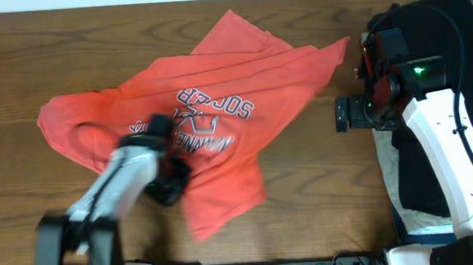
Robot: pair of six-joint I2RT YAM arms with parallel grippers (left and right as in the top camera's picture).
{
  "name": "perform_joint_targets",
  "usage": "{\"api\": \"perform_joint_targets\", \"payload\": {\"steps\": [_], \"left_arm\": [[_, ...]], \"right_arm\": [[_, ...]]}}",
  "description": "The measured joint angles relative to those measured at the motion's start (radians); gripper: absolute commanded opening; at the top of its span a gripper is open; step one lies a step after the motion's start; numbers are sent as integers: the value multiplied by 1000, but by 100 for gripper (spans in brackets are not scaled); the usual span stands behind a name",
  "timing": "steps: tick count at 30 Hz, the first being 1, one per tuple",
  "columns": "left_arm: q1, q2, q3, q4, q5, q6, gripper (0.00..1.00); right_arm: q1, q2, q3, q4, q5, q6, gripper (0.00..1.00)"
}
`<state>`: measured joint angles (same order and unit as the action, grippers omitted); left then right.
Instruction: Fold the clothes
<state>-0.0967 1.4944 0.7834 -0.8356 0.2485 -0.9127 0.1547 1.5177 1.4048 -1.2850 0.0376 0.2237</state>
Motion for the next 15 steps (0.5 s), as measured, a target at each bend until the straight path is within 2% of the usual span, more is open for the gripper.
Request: {"api": "perform_joint_targets", "payload": {"steps": [6,8,10,15], "left_arm": [[368,-233,1,-122,-50,184,6],[446,-269,1,-151,-52,221,6],[498,-288,1,-173,-54,255,6],[533,-292,0,-205,-54,313,6]], "right_arm": [[0,0,-15,80,-46,0,99],[0,0,-43,134,-75,0,99],[0,0,-93,201,-99,5,98],[0,3,-277,434,-129,55,85]]}}
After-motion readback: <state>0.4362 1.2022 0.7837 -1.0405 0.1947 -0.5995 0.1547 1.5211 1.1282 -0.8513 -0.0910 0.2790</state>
